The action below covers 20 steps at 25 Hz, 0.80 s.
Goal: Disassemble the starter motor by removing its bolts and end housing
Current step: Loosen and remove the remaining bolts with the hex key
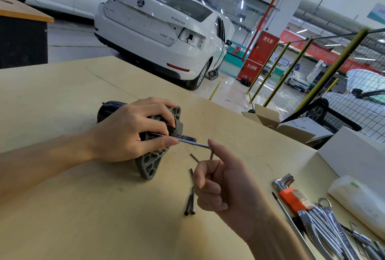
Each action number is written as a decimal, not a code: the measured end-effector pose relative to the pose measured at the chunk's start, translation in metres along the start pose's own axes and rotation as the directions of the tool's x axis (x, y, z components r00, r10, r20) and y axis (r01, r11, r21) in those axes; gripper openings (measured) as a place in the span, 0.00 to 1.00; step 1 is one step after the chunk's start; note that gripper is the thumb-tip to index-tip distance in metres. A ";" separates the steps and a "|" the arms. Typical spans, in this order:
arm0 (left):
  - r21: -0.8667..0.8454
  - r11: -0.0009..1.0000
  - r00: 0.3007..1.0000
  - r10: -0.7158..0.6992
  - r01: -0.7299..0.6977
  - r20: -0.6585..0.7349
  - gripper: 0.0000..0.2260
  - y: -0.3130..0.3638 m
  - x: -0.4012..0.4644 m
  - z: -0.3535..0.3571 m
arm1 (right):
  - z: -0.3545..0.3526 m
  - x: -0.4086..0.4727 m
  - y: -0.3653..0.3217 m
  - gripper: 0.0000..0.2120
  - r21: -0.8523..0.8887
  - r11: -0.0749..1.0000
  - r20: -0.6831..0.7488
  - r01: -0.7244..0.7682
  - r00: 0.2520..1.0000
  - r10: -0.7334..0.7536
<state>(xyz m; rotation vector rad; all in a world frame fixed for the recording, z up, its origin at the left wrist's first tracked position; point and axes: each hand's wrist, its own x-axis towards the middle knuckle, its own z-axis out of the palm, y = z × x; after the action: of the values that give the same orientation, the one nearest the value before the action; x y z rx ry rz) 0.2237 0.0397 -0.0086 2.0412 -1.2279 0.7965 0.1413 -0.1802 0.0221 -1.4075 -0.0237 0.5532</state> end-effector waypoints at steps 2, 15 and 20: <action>0.000 1.000 1.000 -0.001 0.001 0.001 0.14 0.000 0.000 0.000 | 0.000 0.000 0.000 0.31 -0.002 1.000 -0.002 0.009 1.000 -0.009; -0.003 1.000 1.000 -0.016 0.016 0.007 0.14 0.000 0.001 -0.001 | 0.001 0.002 0.000 0.29 0.009 1.000 0.007 -0.009 1.000 0.009; 0.009 1.000 1.000 -0.005 0.005 -0.002 0.15 0.000 0.001 -0.001 | 0.004 0.004 0.001 0.26 0.001 0.999 -0.012 0.036 0.999 -0.036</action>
<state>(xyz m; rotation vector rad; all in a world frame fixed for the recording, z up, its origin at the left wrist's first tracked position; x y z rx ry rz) 0.2240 0.0399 -0.0078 2.0499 -1.2195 0.8026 0.1431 -0.1749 0.0211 -1.4066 -0.0388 0.5145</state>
